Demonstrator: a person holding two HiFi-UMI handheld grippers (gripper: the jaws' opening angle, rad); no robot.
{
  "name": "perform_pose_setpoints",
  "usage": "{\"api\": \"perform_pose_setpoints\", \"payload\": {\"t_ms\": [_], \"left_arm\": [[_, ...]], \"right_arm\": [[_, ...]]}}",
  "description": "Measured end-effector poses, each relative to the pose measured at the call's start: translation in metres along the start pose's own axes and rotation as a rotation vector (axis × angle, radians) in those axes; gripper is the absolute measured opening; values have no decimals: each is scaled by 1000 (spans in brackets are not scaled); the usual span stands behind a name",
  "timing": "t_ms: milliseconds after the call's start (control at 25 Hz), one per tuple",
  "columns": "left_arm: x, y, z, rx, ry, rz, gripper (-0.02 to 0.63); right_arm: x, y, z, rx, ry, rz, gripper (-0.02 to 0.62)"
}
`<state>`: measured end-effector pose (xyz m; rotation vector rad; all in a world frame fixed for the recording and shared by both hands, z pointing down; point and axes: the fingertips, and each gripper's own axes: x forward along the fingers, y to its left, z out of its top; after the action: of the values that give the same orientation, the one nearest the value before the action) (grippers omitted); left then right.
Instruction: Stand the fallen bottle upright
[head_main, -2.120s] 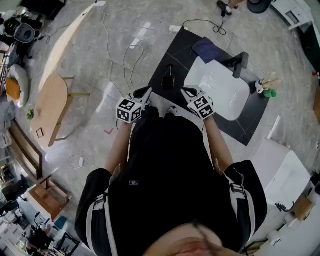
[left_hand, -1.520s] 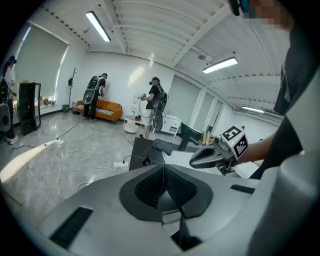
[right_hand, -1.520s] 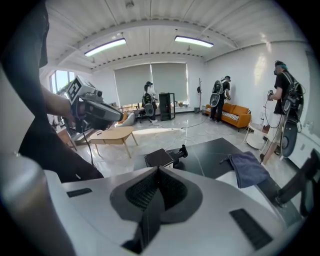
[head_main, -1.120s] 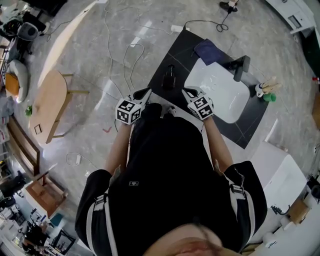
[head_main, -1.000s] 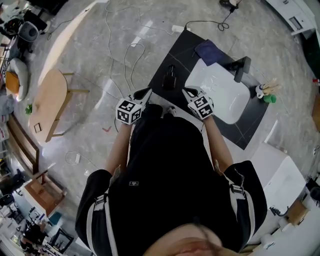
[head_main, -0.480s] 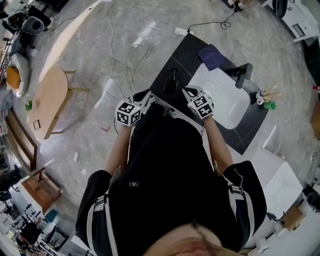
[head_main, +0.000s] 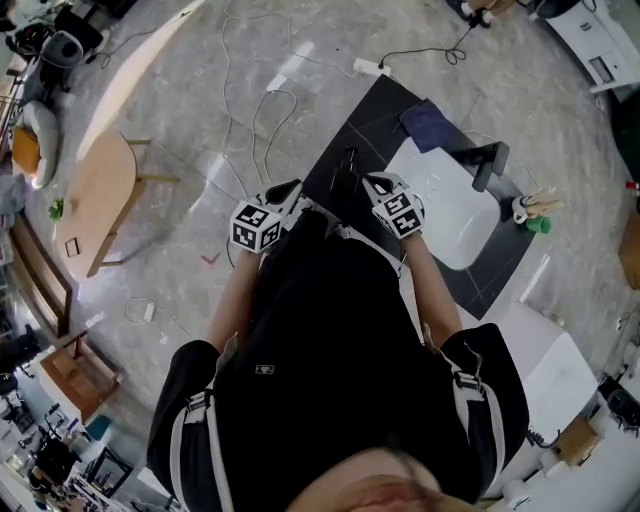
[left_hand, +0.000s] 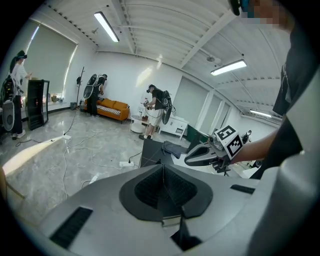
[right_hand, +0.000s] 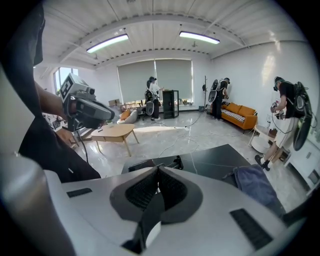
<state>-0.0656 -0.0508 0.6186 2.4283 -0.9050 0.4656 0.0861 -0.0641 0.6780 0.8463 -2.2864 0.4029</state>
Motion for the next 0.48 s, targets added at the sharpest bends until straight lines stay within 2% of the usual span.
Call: {"api": "perform_pose_setpoints", "payload": {"t_ms": [480], "left_arm": [[2,29,7,-32,15,11,18]], "right_arm": [[30,-16,9,-20,56,10,60]]}}
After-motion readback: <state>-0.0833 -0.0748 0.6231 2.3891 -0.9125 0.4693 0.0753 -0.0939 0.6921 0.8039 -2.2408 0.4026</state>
